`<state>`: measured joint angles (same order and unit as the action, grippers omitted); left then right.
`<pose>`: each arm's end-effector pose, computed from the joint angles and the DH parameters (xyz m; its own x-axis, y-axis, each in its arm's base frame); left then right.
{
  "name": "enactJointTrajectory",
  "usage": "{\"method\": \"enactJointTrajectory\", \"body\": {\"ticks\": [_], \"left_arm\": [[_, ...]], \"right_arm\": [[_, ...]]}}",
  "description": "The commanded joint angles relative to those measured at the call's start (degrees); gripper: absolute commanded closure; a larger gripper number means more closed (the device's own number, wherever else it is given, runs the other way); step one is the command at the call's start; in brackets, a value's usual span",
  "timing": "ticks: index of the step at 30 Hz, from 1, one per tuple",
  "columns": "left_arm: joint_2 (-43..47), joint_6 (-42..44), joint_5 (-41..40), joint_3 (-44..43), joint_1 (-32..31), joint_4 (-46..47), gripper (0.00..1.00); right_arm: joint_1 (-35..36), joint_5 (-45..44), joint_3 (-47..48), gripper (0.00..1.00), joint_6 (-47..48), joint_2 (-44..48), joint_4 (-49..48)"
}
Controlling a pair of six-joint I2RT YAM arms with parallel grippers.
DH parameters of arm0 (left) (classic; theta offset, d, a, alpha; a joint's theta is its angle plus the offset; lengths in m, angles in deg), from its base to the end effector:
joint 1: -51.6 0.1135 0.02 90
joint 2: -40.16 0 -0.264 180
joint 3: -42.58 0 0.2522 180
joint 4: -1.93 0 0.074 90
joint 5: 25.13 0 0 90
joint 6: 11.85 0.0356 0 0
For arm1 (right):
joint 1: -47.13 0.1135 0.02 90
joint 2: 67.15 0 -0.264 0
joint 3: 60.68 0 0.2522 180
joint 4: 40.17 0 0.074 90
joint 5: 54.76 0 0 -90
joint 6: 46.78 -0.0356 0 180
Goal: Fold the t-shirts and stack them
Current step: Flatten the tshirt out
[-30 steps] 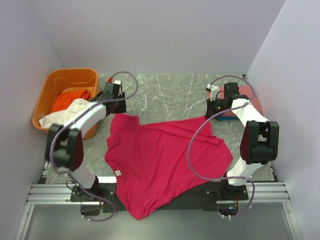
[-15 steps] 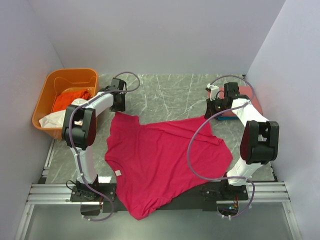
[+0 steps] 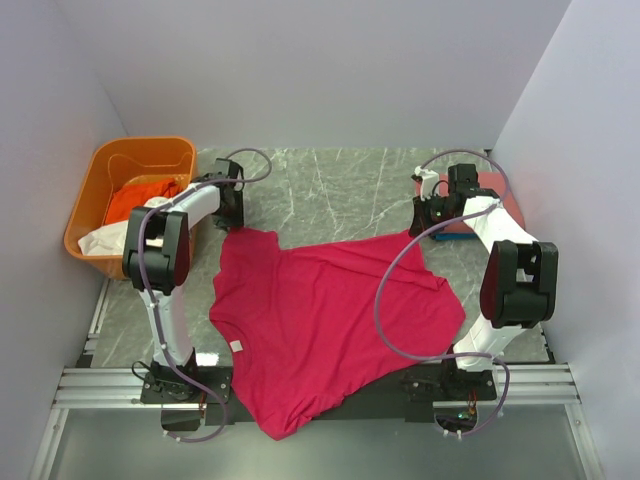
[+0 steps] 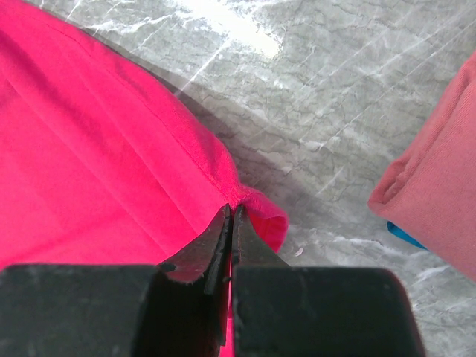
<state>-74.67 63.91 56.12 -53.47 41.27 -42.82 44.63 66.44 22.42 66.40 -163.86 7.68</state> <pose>0.4125 -0.0697 0.1742 -0.8808 -0.0866 -0.4655 -0.1095 0.9937 0.0223 0.3463 0.0033 0.2246 -0.7242 -0.3054 -0.6183 -0.5385 0.8106 0.2303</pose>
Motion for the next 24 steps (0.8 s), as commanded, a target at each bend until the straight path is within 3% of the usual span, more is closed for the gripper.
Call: {"method": "enactJointTrajectory", "body": {"ticks": [1, 9, 12, 16, 24], "left_arm": [[-1.54, 0.53, 4.44, -1.22, 0.66, -1.19, 0.6], [-2.6, 0.18, 5.51, -3.84, 0.92, -0.48, 0.99], [-4.35, -0.35, 3.23, -7.35, 1.54, -0.83, 0.99], [-8.04, -1.58, 1.11, -18.33, 3.99, -1.28, 0.99], [-20.42, -3.34, 5.59, -43.18, 6.37, -0.92, 1.0]], "right_arm": [[-0.31, 0.7, 2.73, 1.0, -0.5, -0.32, -0.16], [-0.31, -0.26, 5.44, 1.0, -0.33, -1.9, 0.63], [-0.22, -1.05, 8.86, 1.0, -0.59, -4.54, 1.07], [-0.13, -2.37, 15.63, 1.0, -2.43, -9.72, 0.9], [0.57, -9.49, 35.06, 1.0, -8.94, -23.43, -0.16]]}}
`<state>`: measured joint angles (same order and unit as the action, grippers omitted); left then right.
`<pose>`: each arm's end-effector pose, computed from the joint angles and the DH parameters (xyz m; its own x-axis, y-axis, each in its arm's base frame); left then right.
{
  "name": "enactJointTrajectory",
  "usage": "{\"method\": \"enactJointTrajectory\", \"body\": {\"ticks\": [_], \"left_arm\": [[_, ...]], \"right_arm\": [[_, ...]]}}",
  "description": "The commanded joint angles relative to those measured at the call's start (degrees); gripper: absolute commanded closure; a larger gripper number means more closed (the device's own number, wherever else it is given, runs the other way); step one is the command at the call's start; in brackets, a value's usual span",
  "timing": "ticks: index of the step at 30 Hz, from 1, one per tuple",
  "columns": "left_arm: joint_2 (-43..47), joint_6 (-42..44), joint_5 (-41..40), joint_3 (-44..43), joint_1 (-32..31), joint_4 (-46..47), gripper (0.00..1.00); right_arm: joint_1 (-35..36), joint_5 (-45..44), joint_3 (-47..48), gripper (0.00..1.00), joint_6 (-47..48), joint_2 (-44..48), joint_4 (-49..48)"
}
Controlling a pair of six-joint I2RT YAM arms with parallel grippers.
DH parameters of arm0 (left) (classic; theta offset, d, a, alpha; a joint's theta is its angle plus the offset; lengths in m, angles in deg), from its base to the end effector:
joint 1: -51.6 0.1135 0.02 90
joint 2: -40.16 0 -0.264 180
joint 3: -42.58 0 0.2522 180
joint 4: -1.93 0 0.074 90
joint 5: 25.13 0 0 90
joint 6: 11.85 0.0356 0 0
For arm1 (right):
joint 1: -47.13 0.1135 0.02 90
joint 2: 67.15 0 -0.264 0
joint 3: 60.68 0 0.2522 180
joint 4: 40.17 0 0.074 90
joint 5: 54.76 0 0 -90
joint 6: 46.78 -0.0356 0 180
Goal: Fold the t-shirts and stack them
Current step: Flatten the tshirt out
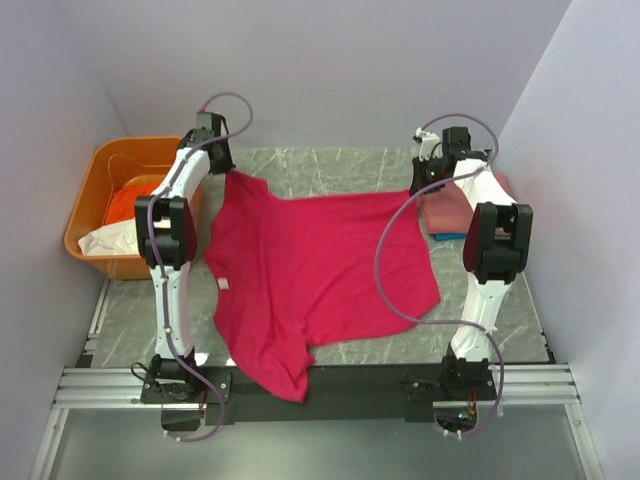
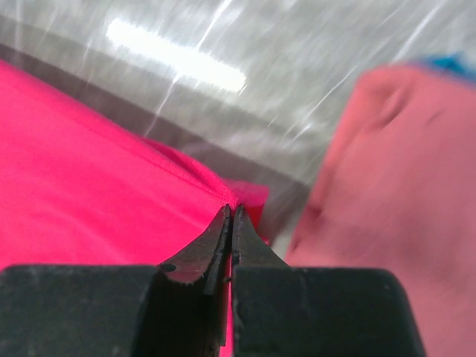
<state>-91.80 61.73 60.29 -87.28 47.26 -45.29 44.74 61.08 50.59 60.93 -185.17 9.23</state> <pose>0.5186 -0.0365 0.2175 -0.7320 -0.2270 -0.6424 -0.1912 0.9734 -0.1262 0.4538 -0.0034 0.2288 -0.7281 -0.2436 -0.6407 -0.4477 0.8768 0.1754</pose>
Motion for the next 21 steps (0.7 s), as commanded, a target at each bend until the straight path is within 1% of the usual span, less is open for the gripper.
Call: {"method": "enactJointTrajectory", "body": {"ticks": [1, 3, 6, 11, 14, 17, 18, 20, 21], "left_arm": [[-6.0, -1.41, 1.94, -11.5, 0.38, 1.46, 1.0], [-8.39, -1.68, 2.73, -16.07, 0.56, 2.16, 1.0], [-11.38, -2.99, 4.57, -18.11, 1.17, 4.35, 1.0], [-13.41, -4.23, 7.21, -17.94, 1.79, 7.17, 1.0], [-13.68, -4.67, 8.44, -17.59, 2.14, 8.05, 1.0], [-10.87, -5.46, 10.72, -15.92, 2.4, 10.5, 1.0], [-9.56, -5.55, 11.51, -13.74, 2.4, 11.47, 1.0], [-3.41, -6.51, 13.54, -10.84, 2.41, 14.97, 1.0], [-0.69, -6.69, 14.15, -6.82, 2.41, 16.39, 1.0]], "right_arm": [[0.46, -4.83, 8.55, 1.0, -4.0, -4.22, -2.06], [0.55, -6.15, 12.77, 1.0, -5.49, -6.34, -2.5], [0.55, -6.6, 18.14, 1.0, -7.16, -10.29, -2.68], [0.64, -6.42, 22.45, 1.0, -9.28, -14.17, -3.12], [0.81, -6.07, 22.81, 1.0, -9.45, -14.79, -3.38], [1.07, -4.24, 21.15, 1.0, -8.93, -12.86, -3.64], [1.16, -3.88, 20.18, 1.0, -8.66, -11.72, -3.82], [1.51, -2.83, 16.16, 1.0, -7.7, -6.54, -5.22], [1.6, -2.38, 14.56, 1.0, -7.35, -4.44, -5.49]]}}
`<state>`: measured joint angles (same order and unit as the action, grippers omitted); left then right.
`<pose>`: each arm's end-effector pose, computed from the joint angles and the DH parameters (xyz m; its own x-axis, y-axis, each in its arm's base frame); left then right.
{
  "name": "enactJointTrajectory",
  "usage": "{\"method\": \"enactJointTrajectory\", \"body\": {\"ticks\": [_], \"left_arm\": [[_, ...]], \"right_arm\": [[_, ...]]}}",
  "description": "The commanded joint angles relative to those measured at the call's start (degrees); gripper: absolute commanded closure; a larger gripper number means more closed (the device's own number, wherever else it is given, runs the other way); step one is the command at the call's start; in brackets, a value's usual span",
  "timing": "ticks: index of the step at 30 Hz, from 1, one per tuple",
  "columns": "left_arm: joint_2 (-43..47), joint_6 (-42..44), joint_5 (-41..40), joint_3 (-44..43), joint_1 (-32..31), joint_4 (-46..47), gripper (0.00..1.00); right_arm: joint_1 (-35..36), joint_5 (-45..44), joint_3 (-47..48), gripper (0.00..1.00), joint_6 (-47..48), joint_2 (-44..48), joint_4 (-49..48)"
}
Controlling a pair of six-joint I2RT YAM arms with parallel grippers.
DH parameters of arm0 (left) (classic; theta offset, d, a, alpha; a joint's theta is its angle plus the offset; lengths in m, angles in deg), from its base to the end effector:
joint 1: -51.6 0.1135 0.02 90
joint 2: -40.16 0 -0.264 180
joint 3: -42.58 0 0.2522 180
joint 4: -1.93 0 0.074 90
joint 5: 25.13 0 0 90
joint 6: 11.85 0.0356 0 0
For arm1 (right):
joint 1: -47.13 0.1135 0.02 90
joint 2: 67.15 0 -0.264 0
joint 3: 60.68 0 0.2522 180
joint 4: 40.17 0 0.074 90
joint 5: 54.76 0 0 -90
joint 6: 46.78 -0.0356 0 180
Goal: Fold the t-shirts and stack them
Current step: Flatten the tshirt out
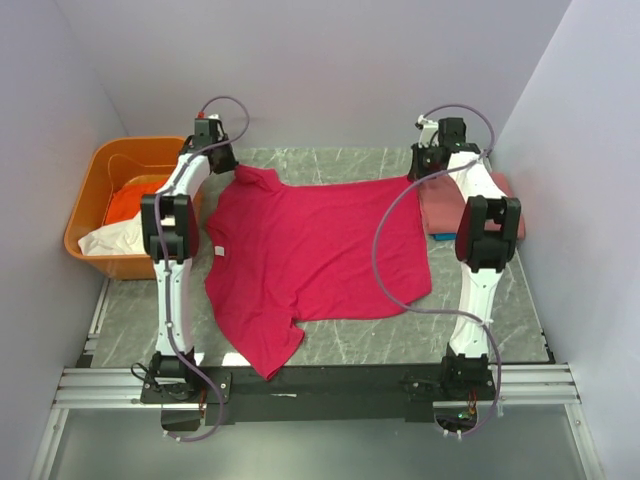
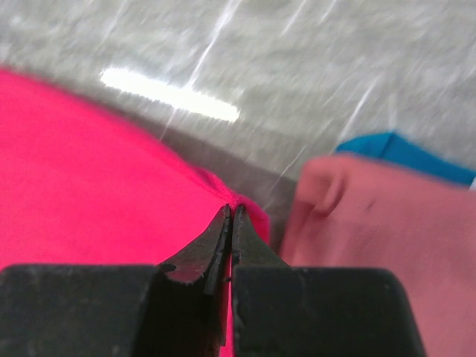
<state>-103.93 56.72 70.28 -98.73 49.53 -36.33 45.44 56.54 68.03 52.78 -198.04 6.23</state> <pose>0.5678 -0.0239 0.1842 -0.6499 -0.3405 -0.6795 -0.1401 0.9324 -0.3332 0.5159 -0.0023 0.2231 -0.7038 -0.1340 -0.6976 -0.3343 0.9290 0.1587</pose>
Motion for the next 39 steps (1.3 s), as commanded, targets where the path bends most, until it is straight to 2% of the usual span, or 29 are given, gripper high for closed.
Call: {"method": "enactJointTrajectory", "body": {"ticks": [1, 2, 3, 4, 5, 8, 9, 10, 12, 13, 16, 19, 21, 25, 28, 30, 33, 34, 39], "left_arm": [[17.73, -2.21, 5.21, 7.2, 0.13, 9.18, 1.0], [21.45, -2.65, 5.83, 10.27, 0.04, 10.94, 1.0], [25.23, -3.0, 6.54, 17.09, 0.04, 15.04, 1.0], [32.92, -3.44, 6.8, 20.55, 0.04, 16.74, 0.99], [36.83, -3.62, 7.5, 27.02, -0.04, 18.32, 1.0], [52.82, -3.71, 8.65, 36.29, -0.13, 23.07, 1.0], [56.86, -3.53, 8.74, 41.28, -0.22, 24.13, 1.0], [64.74, -3.27, 8.48, 43.67, -0.31, 24.05, 1.0], [72.68, -2.83, 7.69, 48.59, -0.48, 24.14, 1.0], [79.95, -2.13, 7.34, 49.75, -0.48, 24.14, 1.0], [92.18, -1.08, 5.4, 50.21, -0.57, 22.13, 1.0], [100.29, -0.98, 3.03, 46.96, -0.57, 20.63, 1.0], [103.38, -1.42, 1.11, 42.92, -0.57, 19.31, 1.0], [103.84, -3.0, 0.48, 34.66, -0.92, 16.23, 1.0], [102.26, -4.67, 2.14, 29.48, -1.19, 15.88, 1.0], [101.03, -5.02, 2.67, 29.02, -1.45, 16.58, 1.0], [99.36, -4.59, 3.46, 31.3, -2.06, 17.19, 1.0], [99.01, -4.5, 3.73, 32.61, -2.24, 17.63, 1.0], [95.94, -3.88, 6.37, 49.91, -2.59, 22.11, 1.0]], "right_arm": [[0.9, 2.69, -4.46, 1.0, 1.24, 13.33, -2.84], [1.08, 3.3, -8.13, 1.0, 1.42, 16.08, -2.94], [1.08, 4.79, -10.26, 1.0, 1.6, 19.06, -3.11], [1.08, 5.59, -12.71, 1.0, 1.95, 25.44, -3.37], [1.25, 6.29, -16.83, 1.0, 2.3, 28.73, -3.2], [1.25, 7.97, -23.44, 1.0, 4.14, 42.17, -1.1], [1.17, 7.97, -24.68, 1.0, 4.76, 45.43, -0.13], [1.17, 7.71, -25.39, 1.0, 5.89, 51.9, 1.62], [1.25, 6.92, -26.01, 1.0, 7.22, 58.17, 3.91], [1.25, 5.78, -25.49, 1.0, 8.09, 63.6, 6.18], [1.08, 3.24, -20.4, 1.0, 9.33, 71.88, 10.68], [1.08, 0.86, -13.46, 1.0, 9.16, 76.29, 13.83], [1.17, -0.2, -7.49, 1.0, 8.37, 77.8, 16.12], [1.17, -2.05, 2.61, 1.0, 7.4, 78.94, 18.16], [0.2, -4.51, 4.13, 1.0, 7.75, 80.88, 16.4], [-0.06, -5.82, 3.96, 1.0, 8.45, 81.06, 16.22], [-0.06, -6.45, -1.03, 1.0, 8.81, 81.67, 14.48], [-0.06, -6.45, -6.01, 1.0, 8.81, 82.11, 13.16], [-0.06, -7.59, -22.82, 1.0, 8.37, 83.0, 2.71]]}}
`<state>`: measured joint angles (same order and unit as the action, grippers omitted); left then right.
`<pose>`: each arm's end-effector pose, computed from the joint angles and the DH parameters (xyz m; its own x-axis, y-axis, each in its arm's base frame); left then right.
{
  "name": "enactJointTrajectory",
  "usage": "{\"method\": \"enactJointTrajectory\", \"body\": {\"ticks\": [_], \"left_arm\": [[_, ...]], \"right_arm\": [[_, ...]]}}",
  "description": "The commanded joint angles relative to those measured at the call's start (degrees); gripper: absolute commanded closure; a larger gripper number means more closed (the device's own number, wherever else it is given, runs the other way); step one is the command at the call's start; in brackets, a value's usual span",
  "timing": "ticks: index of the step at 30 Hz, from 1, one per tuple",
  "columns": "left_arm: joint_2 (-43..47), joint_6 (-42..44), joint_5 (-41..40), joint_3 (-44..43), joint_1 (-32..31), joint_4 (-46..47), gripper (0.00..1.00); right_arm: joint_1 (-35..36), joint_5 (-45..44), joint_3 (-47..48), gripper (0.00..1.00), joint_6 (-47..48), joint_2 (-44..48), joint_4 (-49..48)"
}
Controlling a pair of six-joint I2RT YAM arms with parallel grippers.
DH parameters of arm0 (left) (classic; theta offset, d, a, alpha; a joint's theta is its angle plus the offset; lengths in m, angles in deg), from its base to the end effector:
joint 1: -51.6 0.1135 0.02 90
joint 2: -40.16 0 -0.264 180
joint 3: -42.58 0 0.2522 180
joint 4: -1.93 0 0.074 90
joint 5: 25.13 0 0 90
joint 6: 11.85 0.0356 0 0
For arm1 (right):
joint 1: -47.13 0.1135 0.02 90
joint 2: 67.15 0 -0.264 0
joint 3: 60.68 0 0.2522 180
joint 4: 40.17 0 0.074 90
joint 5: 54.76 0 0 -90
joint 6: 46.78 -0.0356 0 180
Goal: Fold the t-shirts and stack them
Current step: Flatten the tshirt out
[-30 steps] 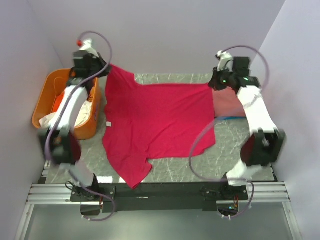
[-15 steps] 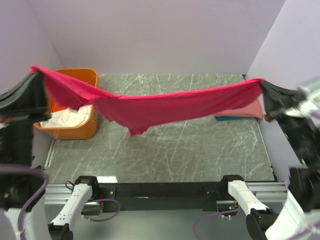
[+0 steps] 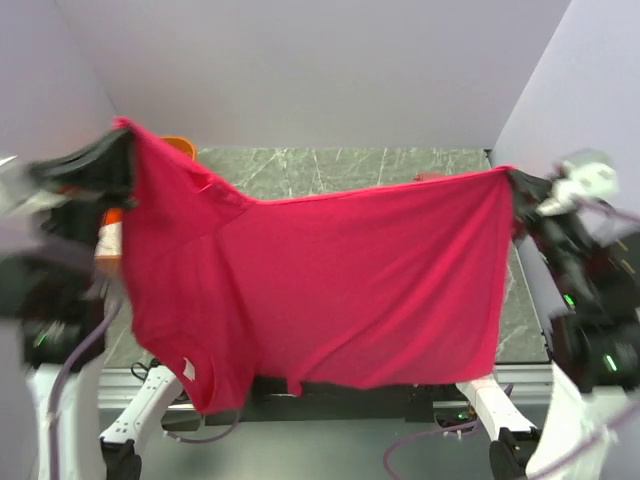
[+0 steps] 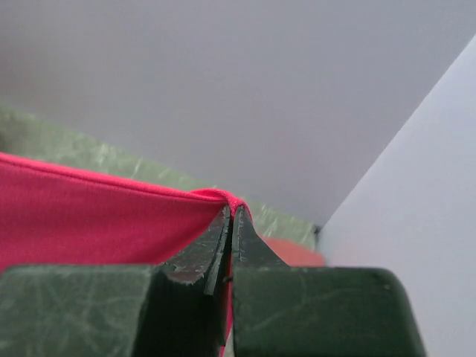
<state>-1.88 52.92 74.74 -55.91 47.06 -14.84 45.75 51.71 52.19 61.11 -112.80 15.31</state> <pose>0.0466 -0.0098 0.5701 0.4865 -0.4599 -0.7429 0.4608 0.8574 -0.2290 0.0392 0.0092 0.5568 0.2717 -0.3012 -0.9140 -0.1796 0.9172 -0.3557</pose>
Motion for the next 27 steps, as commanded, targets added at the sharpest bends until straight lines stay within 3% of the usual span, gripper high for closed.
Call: {"method": "enactJointTrajectory", "body": {"ticks": [1, 5, 7, 10, 13, 14, 17, 23, 27], "left_arm": [[-7.17, -0.17, 2.0, 12.78, -0.21, 2.63, 1.0], [-15.85, -0.78, 1.56, 24.68, -0.65, 12.04, 1.0], [-24.9, -0.52, 1.29, 27.93, -0.65, 16.26, 1.0], [-40.53, -0.52, 1.21, 23.59, -0.47, 19.26, 1.0], [-55.04, -0.43, 0.6, 14.55, -0.47, 18.39, 1.0], [-58.3, -0.78, 0.33, 12.15, -0.47, 17.86, 1.0], [-69.2, -0.34, -1.16, 2.4, -0.39, 13.65, 1.0], [-80.55, 0.71, -3.28, -10.18, 0.14, 8.11, 1.0], [-84.69, 1.15, -2.23, -17.38, 0.67, 5.13, 1.0]], "right_arm": [[-0.46, -2.24, -12.66, 1.0, -0.05, -2.43, -7.95], [-0.37, 0.57, -28.41, 1.0, -0.4, -5.32, -19.1], [-0.28, 2.33, -36.13, 1.0, -1.54, -10.05, -28.24], [-0.28, 5.67, -38.82, 1.0, -2.07, -22.43, -37.13], [-0.02, 6.82, -33.58, 1.0, -1.11, -38.33, -40.14], [0.24, 6.73, -30.93, 1.0, -0.75, -46.38, -39.35], [0.68, 7.26, -19.68, 1.0, -0.66, -58.62, -33.29], [1.04, 3.84, -9.12, 1.0, -1.63, -69.12, -29.5], [0.95, 2.95, -7.27, 1.0, -2.51, -70.19, -29.76]]}}
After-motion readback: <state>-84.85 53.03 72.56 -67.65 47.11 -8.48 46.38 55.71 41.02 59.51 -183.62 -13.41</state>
